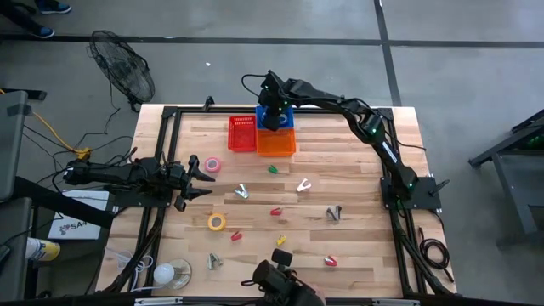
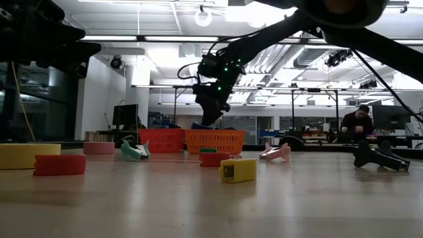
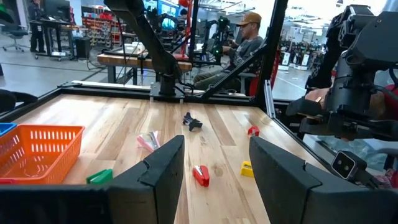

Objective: Pick and place Stapler, Stapler remover, tape
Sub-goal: Put the blue tape into the blue bin, then put the green stapler into the orange bin

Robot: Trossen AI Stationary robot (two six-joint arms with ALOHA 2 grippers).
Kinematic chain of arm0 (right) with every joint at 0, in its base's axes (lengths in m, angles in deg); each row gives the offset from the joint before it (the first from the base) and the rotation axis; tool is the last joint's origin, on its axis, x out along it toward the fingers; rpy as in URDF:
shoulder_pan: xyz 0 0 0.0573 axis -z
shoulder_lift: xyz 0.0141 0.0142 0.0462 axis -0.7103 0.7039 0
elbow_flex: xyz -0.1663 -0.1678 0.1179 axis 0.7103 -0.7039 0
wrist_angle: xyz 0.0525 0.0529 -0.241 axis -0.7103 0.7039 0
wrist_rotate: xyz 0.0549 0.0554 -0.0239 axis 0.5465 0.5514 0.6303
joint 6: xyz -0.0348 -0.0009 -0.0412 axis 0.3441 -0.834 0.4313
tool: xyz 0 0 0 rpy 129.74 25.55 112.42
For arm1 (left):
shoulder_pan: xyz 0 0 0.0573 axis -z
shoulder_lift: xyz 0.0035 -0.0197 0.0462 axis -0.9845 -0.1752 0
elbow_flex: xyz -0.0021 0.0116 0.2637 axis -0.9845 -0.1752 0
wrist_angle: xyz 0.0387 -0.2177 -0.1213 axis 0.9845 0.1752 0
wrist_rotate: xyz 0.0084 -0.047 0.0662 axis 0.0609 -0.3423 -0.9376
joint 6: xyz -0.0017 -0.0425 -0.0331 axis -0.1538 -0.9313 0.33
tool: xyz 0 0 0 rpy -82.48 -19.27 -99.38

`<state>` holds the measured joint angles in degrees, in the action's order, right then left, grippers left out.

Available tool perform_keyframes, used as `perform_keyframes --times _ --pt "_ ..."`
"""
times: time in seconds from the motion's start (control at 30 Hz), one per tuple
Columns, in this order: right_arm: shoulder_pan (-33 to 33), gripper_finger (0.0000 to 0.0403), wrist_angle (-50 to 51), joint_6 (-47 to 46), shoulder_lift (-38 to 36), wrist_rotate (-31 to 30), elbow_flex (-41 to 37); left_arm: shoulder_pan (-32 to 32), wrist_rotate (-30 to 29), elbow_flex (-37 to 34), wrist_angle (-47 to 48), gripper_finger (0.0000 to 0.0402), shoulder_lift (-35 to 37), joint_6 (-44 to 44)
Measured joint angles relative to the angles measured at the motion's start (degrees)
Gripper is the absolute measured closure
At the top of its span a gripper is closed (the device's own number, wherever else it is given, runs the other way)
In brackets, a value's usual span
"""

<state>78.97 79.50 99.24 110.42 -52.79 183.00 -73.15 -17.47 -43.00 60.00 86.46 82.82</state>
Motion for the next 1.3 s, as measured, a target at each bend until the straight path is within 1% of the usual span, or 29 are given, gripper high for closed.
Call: perform_keyframes --times 0.17,0.33,0.53,0.7,0.83,0.93,1.2,1.3 --pt "0.0 0.0335 0.1 0.0 0.0 0.4 0.0 0.0 0.0 0.0 0.0 0.0223 0.0 0.0" --pt "-0.1 0.0305 0.0 -0.1 0.0 2.1 0.0 0.0 0.0 0.0 0.0 0.0223 0.0 0.0" --pt "-0.5 0.0271 0.0 -0.1 0.0 1.4 0.0 0.0 0.0 0.0 0.0 0.0223 0.0 0.0" --pt "-0.5 0.0258 0.1 -0.4 0.0 1.2 0.0 0.0 0.0 0.0 0.0 0.0223 0.0 0.0" --pt "-0.5 0.0256 1.0 -2.0 -1.4 -0.2 0.0 0.0 0.0 0.0 0.0 0.0223 0.0 0.0" --pt "-0.5 0.0256 3.8 -3.1 -3.3 -0.4 0.0 0.0 0.0 0.0 0.0 0.0223 0.0 0.0" --pt "-3.3 0.0258 18.9 -6.7 -6.0 -0.4 0.0 0.0 0.0 0.0 0.0 0.0223 0.0 0.0" --pt "-5.2 0.0258 23.4 -8.2 -6.2 -2.5 0.0 0.0 0.0 0.0 0.0 0.0223 0.0 0.0"
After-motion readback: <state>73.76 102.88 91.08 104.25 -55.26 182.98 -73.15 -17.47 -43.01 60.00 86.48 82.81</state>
